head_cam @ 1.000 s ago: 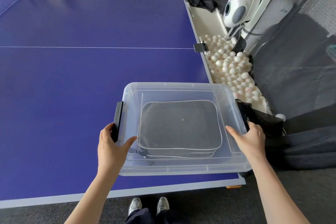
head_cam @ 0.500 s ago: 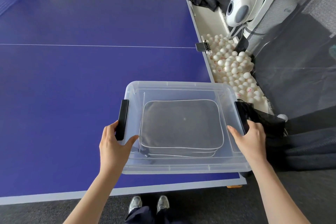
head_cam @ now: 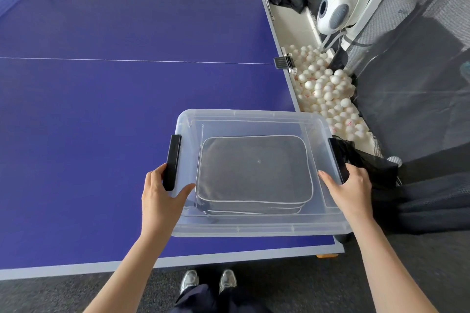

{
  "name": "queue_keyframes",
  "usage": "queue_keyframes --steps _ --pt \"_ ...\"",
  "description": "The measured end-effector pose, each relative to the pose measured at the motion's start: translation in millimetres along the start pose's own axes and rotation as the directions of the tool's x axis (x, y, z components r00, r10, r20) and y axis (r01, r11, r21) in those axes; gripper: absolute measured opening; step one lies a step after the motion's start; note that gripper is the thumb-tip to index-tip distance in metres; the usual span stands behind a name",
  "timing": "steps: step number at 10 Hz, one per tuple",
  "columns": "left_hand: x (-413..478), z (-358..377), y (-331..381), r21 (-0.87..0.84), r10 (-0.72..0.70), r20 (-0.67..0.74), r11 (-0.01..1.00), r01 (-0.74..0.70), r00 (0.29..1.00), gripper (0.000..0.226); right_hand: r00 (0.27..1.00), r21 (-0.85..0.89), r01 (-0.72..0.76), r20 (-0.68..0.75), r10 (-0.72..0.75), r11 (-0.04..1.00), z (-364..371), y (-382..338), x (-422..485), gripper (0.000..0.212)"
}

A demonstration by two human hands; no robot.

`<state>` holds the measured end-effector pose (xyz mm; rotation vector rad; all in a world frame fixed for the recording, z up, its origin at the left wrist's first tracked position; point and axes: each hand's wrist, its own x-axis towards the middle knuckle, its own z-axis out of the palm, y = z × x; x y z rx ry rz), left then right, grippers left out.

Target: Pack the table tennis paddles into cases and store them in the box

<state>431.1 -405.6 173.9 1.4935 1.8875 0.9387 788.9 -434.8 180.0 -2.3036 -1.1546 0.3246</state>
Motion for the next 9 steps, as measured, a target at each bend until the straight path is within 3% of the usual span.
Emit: queue_keyframes --steps 3,5,7,9 --pt "5 -2 1 -0.020 -0.033 0.033 0.999 0.034 0.999 0.069 1.000 -0.034 0.000 0.011 0.000 0.999 0 1 0 0.074" --pt "9 -3 -1 0.041 0.000 0.044 0.999 -0.002 0.999 0.069 0.996 -0.075 0.082 -0.030 -0.085 0.994 0 -2 -2 0.074" --pt "21 -2 6 0.266 0.172 0.089 0.945 -0.190 0.981 0.069 0.954 -0.084 0.292 -0.051 -0.297 0.953 8 -19 5 0.059" --pt "39 5 25 0.401 0.276 0.245 0.844 -0.356 0.929 0.076 0.894 -0.054 0.437 0.138 -0.426 0.898 29 -61 13 0.056"
